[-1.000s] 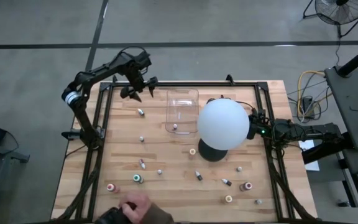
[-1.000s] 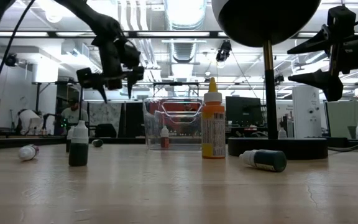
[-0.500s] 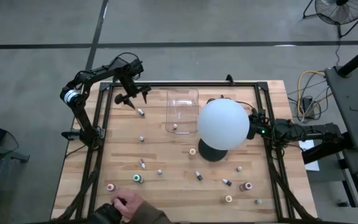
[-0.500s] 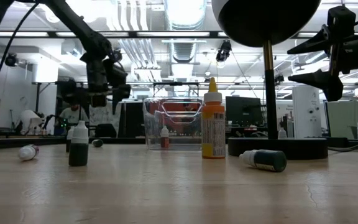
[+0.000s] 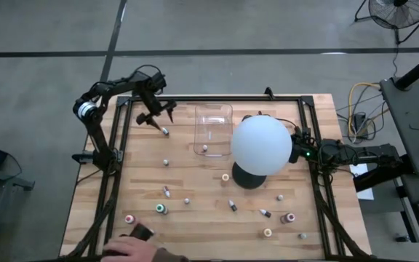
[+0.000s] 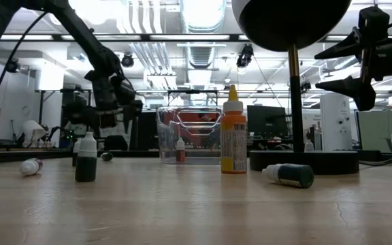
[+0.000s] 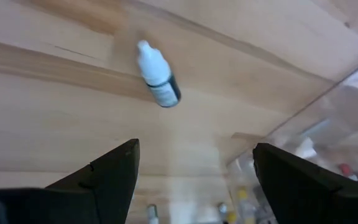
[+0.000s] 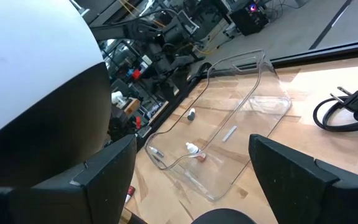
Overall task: Pick & Place food coloring
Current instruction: Put the small white food coloring bottle into the transparent bin
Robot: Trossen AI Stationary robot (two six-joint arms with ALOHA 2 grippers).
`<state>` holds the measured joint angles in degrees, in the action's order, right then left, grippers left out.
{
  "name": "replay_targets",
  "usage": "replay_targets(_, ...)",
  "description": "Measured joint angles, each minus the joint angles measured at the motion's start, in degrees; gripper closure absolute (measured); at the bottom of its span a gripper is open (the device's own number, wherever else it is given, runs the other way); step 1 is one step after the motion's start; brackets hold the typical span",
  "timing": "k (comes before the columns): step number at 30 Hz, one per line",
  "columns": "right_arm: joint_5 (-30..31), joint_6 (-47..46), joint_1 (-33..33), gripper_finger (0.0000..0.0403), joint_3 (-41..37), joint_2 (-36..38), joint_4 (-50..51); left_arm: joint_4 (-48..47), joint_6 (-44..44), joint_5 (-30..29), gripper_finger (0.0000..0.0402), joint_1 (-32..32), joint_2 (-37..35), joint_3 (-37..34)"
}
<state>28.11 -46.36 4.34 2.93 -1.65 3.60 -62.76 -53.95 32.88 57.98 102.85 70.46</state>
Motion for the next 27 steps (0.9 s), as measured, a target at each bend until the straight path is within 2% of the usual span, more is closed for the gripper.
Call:
replay_targets(3, 0.0, 0.0, 0.0, 0.0101, 0.0, 0.0, 0.0, -0.2, 1.1, 2.4, 0.0118, 0.8, 0.8, 0.0)
replay_targets(7, 0.0, 0.0, 0.0, 0.0101, 0.0, 0.0, 0.0, -0.2, 1.7, 2.5, 0.0118, 2.0, 1.4, -0.2)
replay_targets(14, 0.0, 0.0, 0.0, 0.0101, 0.0, 0.0, 0.0, -0.2, 1.1, -1.9, 0.0118, 3.2, 2.5, -1.2)
replay_targets(19, 0.0, 0.0, 0.0, 0.0101, 0.0, 0.0, 0.0, 0.2, -1.3, -2.6, 0.0118, 3.3, 2.6, -3.5)
replay_targets(23, 0.0, 0.0, 0.0, 0.0101, 0.0, 0.0, 0.0, 0.9, -2.0, -5.9, 0.0118, 3.3, 2.6, -5.4)
replay_targets(27, 0.0, 0.0, 0.0, 0.0101, 0.0, 0.0, 0.0, 5.5, -4.3, -6.3, 0.0118, 3.3, 2.6, -5.9)
